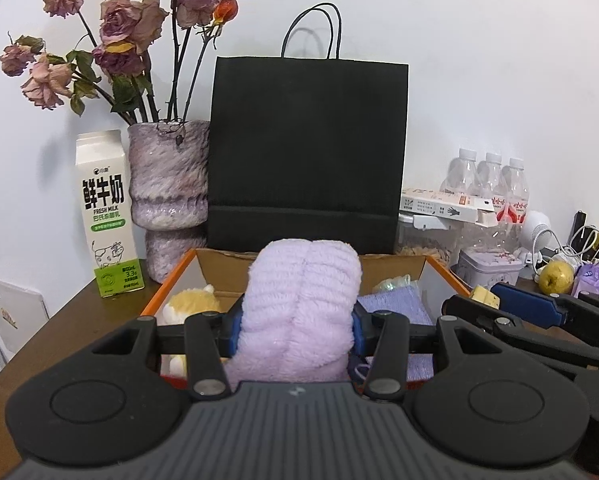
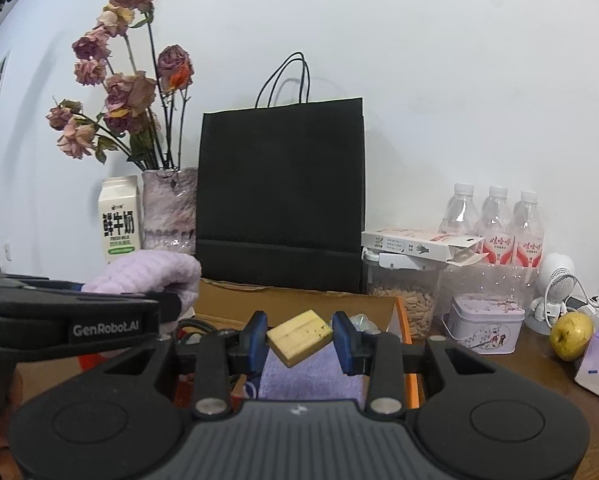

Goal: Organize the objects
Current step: 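Open both tools to drop the towel and sponge into the box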

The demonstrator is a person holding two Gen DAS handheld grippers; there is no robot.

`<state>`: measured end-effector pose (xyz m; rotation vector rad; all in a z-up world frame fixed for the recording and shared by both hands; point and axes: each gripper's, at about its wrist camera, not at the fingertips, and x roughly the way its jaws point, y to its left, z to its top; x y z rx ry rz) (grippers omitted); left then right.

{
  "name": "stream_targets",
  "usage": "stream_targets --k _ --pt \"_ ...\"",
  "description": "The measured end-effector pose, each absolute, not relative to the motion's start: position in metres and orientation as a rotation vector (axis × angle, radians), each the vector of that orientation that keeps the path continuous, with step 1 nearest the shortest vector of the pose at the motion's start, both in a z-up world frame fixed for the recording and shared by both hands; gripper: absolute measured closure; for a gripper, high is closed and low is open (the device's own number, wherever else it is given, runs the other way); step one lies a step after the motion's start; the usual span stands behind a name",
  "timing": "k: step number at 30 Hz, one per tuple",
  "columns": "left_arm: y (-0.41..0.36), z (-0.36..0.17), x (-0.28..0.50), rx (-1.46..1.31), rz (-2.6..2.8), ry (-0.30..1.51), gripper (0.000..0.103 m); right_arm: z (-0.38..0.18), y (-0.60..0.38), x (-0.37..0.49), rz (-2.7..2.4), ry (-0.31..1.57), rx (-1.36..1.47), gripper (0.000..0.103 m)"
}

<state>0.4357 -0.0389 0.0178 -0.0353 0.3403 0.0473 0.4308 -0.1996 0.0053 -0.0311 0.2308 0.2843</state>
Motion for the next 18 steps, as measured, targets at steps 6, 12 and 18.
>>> stream_targets --k 6,12,18 --pt "-0.038 0.019 0.45 -0.036 0.045 0.337 0.055 0.005 -0.199 0.445 0.281 0.227 -0.03 0.069" --pt "-0.035 0.018 0.465 -0.034 0.041 0.337 0.055 0.004 -0.196 0.462 0.285 0.232 -0.033 0.069" --pt "-0.033 0.014 0.481 -0.026 0.04 0.343 0.055 0.001 -0.189 0.476 0.287 0.24 -0.048 0.069"
